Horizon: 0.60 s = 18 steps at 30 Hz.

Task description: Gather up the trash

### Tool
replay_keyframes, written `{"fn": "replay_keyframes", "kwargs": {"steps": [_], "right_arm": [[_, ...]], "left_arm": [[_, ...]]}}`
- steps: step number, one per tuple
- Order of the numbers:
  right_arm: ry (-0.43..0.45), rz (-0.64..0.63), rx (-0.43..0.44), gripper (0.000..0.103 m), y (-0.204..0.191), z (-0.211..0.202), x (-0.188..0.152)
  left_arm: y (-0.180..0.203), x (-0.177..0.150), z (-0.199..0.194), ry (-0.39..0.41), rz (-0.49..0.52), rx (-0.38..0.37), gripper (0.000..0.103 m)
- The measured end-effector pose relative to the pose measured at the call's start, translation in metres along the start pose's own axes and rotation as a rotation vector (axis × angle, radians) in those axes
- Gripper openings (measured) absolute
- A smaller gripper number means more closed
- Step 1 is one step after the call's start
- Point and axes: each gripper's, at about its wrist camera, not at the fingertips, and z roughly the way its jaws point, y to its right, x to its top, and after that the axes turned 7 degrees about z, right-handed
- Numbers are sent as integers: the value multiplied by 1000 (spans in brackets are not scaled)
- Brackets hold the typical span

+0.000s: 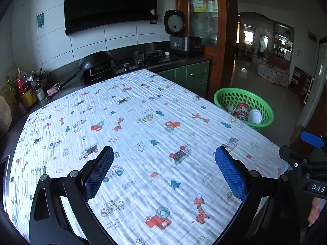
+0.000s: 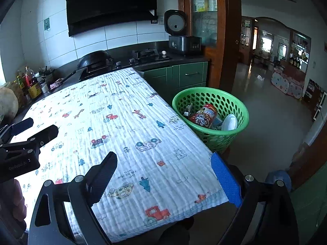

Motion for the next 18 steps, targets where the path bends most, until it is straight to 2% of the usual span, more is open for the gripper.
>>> {"fn": "replay_keyframes", "kwargs": {"steps": [8,18], "right_arm": [[14,-45,-15,90,-10,-2,-2],[17,-40,-12,90,-7,-4,-2]], "left_arm": [[-5,-3,-2,-7,-15,15,98],[-3,-4,-3,-6,-5,17,98]]}}
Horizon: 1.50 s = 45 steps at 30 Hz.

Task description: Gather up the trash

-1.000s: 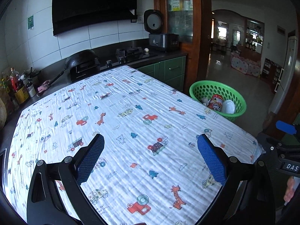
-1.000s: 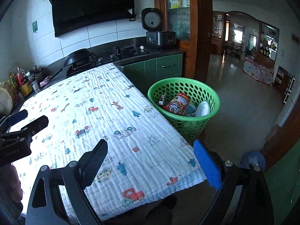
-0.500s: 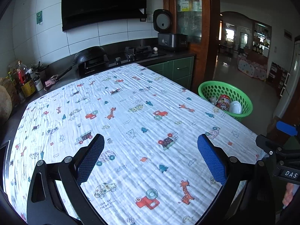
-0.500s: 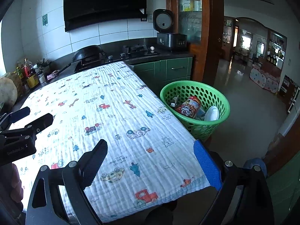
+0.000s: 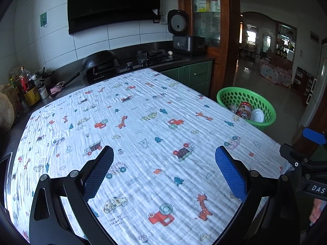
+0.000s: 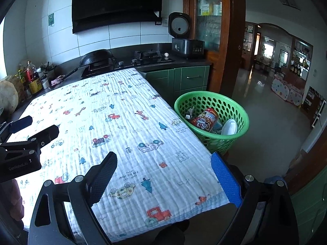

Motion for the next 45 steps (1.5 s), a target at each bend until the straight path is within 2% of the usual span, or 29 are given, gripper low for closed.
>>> {"fn": "replay_keyframes", "kwargs": {"steps": [45], "right_arm": [[0,2,5,90,0,0,-3]], "left_arm": [[0,-6,-4,-6,4,21,98]]}}
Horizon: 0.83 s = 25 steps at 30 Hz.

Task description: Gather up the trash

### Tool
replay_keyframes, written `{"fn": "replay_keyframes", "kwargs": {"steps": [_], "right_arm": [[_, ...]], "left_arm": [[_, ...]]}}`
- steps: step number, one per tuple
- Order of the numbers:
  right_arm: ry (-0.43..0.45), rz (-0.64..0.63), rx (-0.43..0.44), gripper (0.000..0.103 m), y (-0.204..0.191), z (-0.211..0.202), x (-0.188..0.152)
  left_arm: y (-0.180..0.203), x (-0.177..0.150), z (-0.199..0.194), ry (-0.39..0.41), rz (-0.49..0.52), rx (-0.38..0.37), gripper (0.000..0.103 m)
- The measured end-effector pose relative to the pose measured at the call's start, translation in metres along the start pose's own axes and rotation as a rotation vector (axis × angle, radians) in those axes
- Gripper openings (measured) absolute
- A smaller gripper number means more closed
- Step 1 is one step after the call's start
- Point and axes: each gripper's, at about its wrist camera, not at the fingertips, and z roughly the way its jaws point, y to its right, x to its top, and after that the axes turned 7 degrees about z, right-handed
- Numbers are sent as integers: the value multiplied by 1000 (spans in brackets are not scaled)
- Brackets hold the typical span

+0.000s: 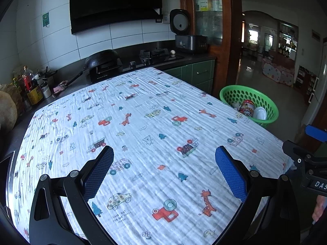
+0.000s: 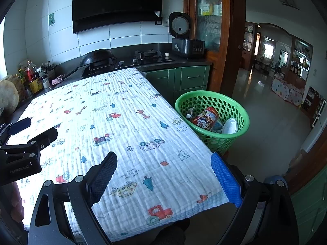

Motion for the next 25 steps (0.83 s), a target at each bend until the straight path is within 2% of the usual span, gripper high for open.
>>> {"fn": "replay_keyframes", "kwargs": {"steps": [7,25], "right_arm": [[-1,1,0,90,0,-1,-1],[2,7,1,90,1,-2,-1]], "left_arm": [[-1,0,-2,2,-5,-27,98],[-5,-2,-1,-10,-31,-10,98]]}}
